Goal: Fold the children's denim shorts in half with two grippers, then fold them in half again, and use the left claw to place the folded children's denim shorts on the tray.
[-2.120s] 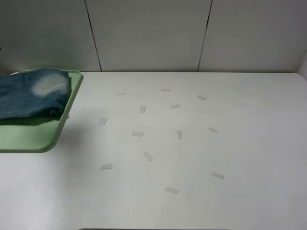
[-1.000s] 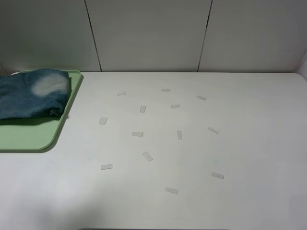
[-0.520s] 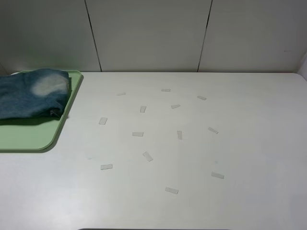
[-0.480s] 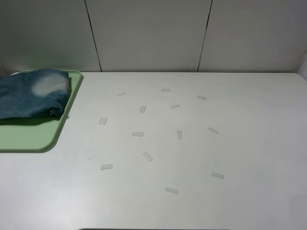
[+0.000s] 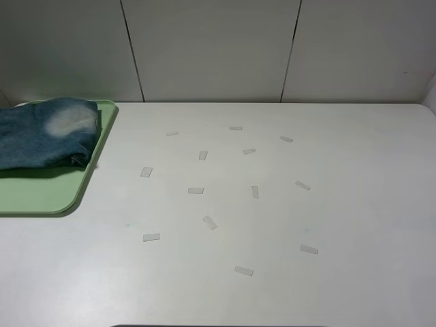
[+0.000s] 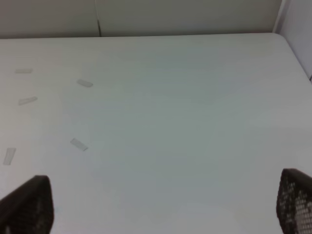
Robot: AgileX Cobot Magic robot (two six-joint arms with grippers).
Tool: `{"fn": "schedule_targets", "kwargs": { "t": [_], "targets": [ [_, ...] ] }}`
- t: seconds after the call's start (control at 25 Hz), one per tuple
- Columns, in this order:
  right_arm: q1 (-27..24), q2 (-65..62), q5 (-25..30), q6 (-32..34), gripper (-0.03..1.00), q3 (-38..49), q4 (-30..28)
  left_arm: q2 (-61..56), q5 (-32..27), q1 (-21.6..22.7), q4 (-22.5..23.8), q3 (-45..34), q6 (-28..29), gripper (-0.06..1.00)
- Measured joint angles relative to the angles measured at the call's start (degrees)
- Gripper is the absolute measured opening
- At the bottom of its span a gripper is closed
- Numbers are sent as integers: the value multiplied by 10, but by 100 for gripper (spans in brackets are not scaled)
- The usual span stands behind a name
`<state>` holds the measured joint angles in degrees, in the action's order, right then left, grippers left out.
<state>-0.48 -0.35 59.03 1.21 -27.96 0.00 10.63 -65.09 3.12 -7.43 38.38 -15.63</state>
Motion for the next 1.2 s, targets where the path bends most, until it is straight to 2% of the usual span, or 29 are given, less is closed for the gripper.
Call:
{"fn": "schedule_targets", "kwargs": {
  "t": [0.2,0.52,1.2],
  "targets": [
    [0,0,0,0,69,0,0,-50,45,-26,0,-47,1,99],
    [0,0,0,0,69,0,0,-108,45,-34,1,-100,62,99],
    [0,0,0,0,69,0,0,-108,44,-34,1,-101,71,99]
  ]
}}
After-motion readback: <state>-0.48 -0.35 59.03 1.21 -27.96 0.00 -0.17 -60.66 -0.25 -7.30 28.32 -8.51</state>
